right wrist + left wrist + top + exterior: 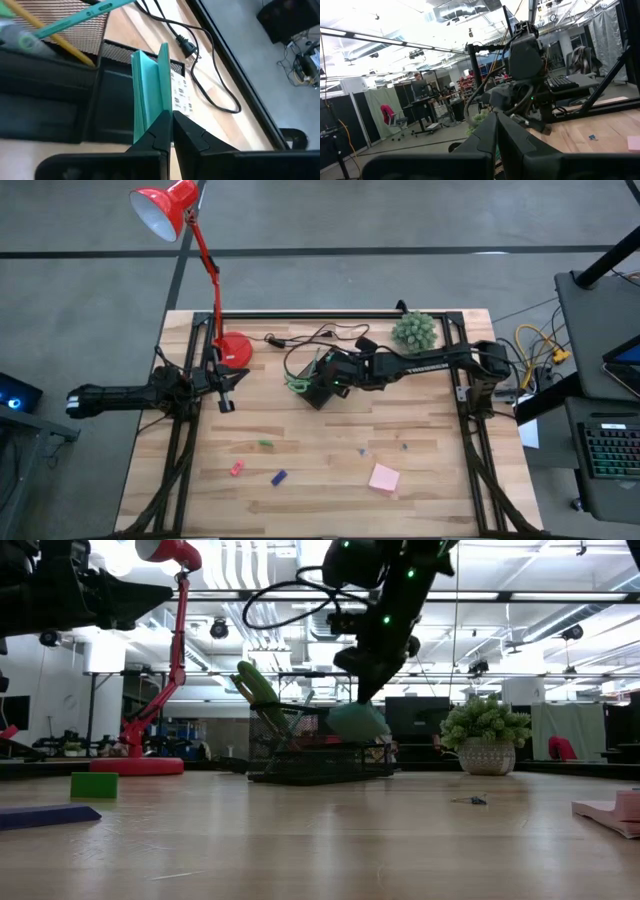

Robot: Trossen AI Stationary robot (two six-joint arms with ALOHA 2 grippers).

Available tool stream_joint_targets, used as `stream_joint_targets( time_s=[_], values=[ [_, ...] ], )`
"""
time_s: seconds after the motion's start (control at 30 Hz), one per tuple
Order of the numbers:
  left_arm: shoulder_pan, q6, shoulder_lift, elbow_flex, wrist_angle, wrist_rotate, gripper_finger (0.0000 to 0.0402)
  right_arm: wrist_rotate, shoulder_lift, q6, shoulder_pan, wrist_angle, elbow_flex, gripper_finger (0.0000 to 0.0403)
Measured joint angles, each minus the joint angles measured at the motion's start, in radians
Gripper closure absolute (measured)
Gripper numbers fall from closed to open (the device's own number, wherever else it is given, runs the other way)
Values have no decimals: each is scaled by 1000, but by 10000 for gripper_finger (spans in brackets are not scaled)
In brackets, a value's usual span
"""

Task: Pick and place office supplies into organizer
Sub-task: Put the blue sticky notes into the black desk organizer

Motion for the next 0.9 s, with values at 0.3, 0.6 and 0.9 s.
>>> stream_joint_targets(
  time_s=[0.3,0.6,0.9],
  values=[
    [0,0,0,0,0,0,402,-6,50,49,-14,33,-2,395],
    [0,0,-1,0,0,0,402,19,123,38,-14,57,-4,395],
    [0,0,0,0,0,0,402,30,167,9,-14,60,-4,394]
  ],
)
